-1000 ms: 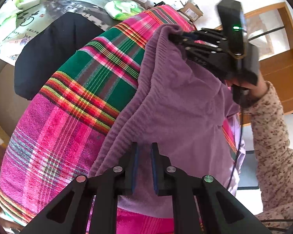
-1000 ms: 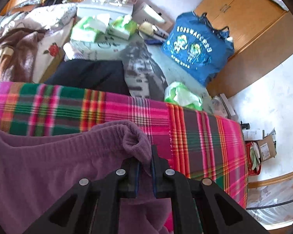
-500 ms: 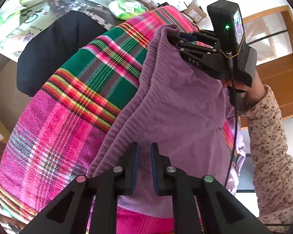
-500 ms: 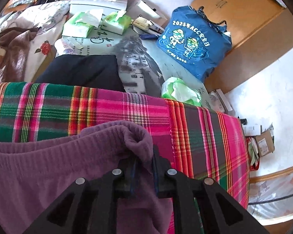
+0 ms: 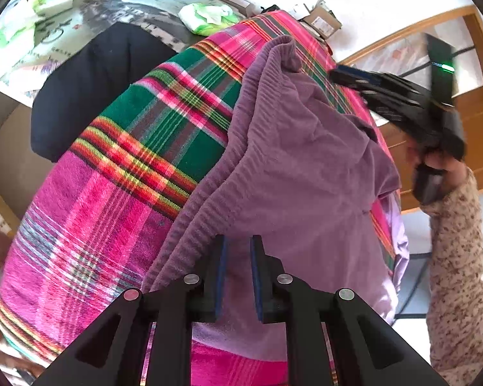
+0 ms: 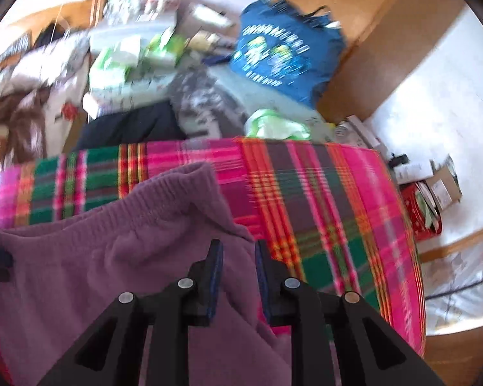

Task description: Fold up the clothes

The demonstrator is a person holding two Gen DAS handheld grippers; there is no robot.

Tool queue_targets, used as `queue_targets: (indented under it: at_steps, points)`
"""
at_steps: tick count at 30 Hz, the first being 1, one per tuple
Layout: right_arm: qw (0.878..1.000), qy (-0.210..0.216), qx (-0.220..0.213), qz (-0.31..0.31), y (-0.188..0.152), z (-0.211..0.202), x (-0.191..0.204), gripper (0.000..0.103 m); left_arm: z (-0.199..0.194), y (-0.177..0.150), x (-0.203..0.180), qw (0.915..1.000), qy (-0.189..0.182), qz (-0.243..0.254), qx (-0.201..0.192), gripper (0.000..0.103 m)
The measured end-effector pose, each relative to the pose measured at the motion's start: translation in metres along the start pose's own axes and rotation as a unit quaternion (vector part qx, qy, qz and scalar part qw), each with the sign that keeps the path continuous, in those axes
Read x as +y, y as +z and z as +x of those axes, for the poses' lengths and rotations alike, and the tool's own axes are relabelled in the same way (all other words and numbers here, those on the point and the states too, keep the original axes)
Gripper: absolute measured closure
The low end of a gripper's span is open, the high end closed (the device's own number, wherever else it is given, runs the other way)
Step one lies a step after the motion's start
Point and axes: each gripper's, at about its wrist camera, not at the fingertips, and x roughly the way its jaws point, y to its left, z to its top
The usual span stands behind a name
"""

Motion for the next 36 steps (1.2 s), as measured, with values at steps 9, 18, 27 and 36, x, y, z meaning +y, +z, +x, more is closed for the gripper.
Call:
queue_targets:
  at_steps: [9,18,27,36]
  points:
    - [0.989,-0.074,-0.041,0.122,-0.081,-0.132,-0.062,0.082,-0.032,0.016,-0.028,0.9966,0.030,0.072,-0.029,0.078]
    - [0.952,-0.217,0.003,0.214,-0.178,-0.257,-0.118,0.082,-0.051,0.067,-0.099,0.9811,0.071,0.174,-0.046,0.077]
    - [0.921,-0.238,0.002,0.307,-0.264,-0.332,-0.139,0.082,-0.043,0.087,-0.148,0.9694,0.089,0.228,-0.019,0.077]
    - [0.925,-0.219,-0.069,0.304,-0.279,-0.385,-0.089,0.082,-0.079,0.049,-0.138,0.9673,0.119,0.222,-0.032,0.077]
